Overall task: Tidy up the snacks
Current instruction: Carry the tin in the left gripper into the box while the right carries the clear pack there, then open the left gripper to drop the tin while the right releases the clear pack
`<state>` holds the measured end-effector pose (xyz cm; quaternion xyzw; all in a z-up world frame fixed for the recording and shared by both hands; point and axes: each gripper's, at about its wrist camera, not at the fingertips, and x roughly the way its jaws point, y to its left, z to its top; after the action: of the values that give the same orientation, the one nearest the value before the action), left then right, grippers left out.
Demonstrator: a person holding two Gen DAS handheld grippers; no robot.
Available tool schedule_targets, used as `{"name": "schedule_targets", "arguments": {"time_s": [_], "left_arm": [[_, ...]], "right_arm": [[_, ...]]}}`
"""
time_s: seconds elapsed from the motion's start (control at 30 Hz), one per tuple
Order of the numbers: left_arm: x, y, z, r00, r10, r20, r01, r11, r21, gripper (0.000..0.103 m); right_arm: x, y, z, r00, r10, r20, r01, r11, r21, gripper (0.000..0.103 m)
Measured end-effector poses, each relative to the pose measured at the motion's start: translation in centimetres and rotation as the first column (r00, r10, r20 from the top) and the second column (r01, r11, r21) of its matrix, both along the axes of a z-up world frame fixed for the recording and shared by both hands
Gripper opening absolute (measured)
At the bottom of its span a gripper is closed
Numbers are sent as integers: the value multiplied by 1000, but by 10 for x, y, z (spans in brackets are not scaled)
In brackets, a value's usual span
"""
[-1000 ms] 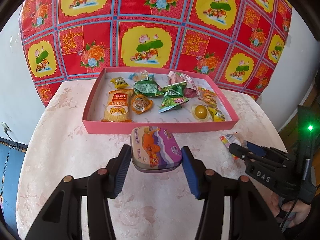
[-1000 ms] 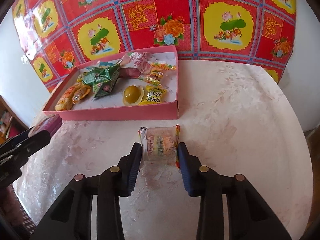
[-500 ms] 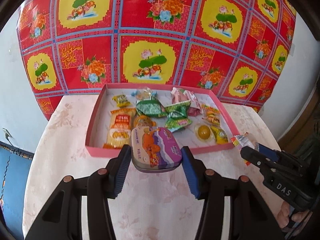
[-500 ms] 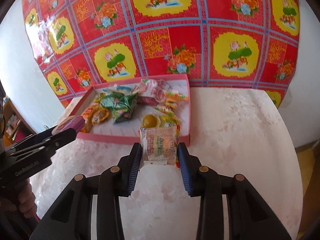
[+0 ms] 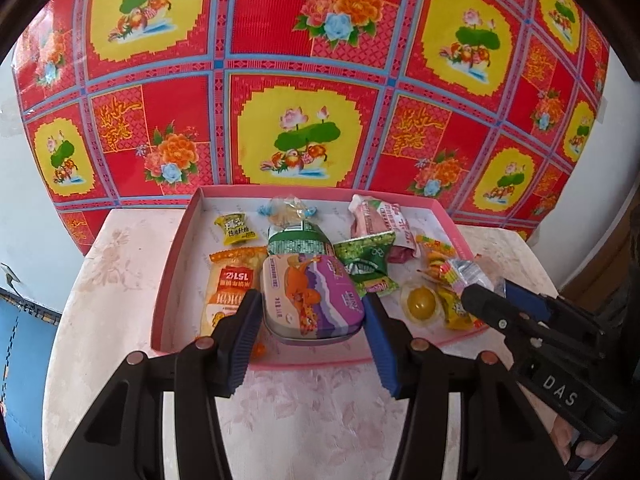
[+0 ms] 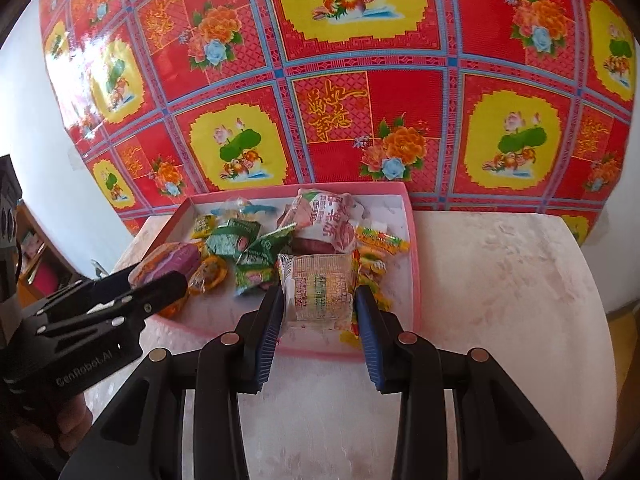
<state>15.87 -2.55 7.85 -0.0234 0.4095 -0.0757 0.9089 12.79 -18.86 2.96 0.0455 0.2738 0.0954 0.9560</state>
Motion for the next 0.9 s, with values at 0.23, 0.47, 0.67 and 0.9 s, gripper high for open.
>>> {"name": "schedule_targets", "arguments": {"time_s": [0.23, 0.47, 0.67, 0.9], "left_arm": [[16, 1, -14, 1000, 10, -28, -10, 1000, 1, 54], [28, 1, -25, 999, 14, -46, -14, 1000, 2, 54], [35, 4, -30, 998, 21, -60, -22, 1000, -5, 54], [40, 4, -30, 998, 16, -68, -17, 1000, -11, 54]], "right_arm": [[22, 5, -3, 1000, 4, -14, -4, 1000, 4, 38], [37, 7, -8, 1000, -3, -22, 3, 1000, -3, 38], [45, 8, -14, 999, -8, -36, 8, 1000, 0, 38], [45, 5, -17, 999, -2, -43, 3, 999, 32, 39]]}}
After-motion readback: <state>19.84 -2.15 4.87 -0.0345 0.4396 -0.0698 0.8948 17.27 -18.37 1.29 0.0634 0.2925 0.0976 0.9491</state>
